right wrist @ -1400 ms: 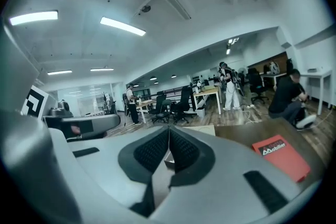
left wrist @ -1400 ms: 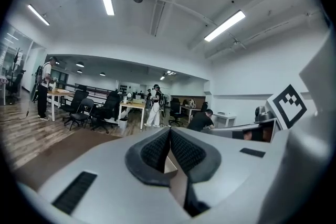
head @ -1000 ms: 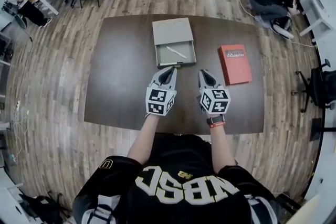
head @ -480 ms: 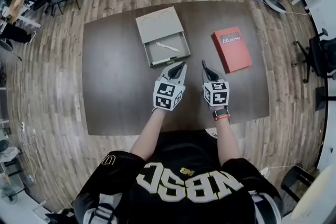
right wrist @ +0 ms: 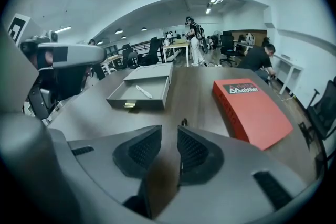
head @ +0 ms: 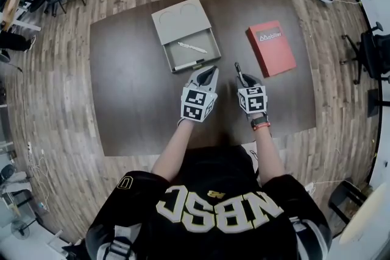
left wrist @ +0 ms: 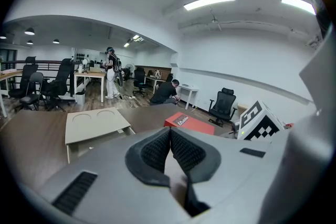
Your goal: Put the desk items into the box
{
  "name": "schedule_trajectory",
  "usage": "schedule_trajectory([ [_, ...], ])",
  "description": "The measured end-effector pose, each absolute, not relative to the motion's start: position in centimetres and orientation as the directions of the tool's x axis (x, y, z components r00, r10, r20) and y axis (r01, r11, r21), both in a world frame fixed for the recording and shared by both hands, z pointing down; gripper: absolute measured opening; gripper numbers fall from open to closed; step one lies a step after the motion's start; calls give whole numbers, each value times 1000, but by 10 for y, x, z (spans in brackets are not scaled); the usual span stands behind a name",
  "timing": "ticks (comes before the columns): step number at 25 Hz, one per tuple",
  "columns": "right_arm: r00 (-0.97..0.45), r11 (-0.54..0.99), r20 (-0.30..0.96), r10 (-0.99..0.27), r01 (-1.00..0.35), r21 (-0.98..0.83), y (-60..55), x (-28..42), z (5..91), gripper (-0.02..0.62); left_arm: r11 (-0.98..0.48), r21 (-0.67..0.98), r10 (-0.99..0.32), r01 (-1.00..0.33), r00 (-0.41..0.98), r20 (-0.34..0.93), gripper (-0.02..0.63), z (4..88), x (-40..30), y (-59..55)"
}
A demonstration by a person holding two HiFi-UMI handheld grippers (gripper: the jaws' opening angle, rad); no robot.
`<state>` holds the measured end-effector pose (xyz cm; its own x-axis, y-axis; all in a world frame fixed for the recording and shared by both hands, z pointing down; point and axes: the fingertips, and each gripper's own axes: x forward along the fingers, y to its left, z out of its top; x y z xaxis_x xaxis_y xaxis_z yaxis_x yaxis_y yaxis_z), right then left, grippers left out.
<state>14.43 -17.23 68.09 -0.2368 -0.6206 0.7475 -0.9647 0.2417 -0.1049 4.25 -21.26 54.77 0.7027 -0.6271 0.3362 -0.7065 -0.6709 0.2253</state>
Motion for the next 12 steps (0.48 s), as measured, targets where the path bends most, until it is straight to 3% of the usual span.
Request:
schedule_trajectory([
  [12,-196,210,822,-535,-973,-95,-180,162,737,110,-661,254,-595,-706,699,396,17,572,51,-208],
])
